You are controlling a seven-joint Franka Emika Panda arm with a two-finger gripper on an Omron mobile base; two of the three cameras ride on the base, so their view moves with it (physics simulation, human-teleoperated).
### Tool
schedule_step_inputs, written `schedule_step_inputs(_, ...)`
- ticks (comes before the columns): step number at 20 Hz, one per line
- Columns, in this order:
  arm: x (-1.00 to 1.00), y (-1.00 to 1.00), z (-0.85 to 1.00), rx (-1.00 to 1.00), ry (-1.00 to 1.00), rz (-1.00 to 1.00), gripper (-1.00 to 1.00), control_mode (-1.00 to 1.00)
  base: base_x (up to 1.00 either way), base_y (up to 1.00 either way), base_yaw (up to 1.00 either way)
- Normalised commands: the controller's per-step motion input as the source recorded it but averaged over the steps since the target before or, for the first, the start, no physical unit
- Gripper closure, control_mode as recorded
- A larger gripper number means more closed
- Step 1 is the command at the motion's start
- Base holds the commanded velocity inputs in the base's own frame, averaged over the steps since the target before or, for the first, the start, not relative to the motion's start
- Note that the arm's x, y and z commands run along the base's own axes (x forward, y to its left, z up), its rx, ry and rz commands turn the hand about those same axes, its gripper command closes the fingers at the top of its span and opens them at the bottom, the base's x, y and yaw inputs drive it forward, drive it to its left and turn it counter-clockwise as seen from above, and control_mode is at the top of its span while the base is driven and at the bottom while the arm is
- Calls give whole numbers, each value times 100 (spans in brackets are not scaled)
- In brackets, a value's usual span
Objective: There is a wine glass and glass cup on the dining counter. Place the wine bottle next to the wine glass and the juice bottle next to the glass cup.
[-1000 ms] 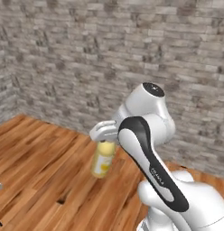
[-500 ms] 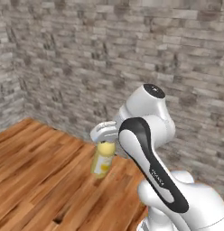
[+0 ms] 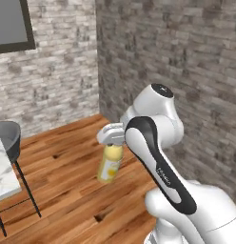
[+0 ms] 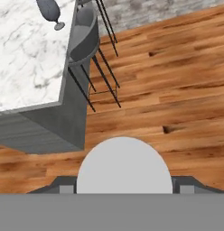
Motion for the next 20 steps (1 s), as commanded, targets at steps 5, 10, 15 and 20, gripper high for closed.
schedule_step_inputs(5,0,0,0,0,0,0,100,100,72,-19,29)
schedule_step_inputs(10,0,0,0,0,0,0,100,100,75,-26,19)
schedule_step_inputs(15,0,0,0,0,0,0,100,100,70,-23,26)
schedule_step_inputs(20,0,0,0,0,0,0,100,100,69,-26,23)
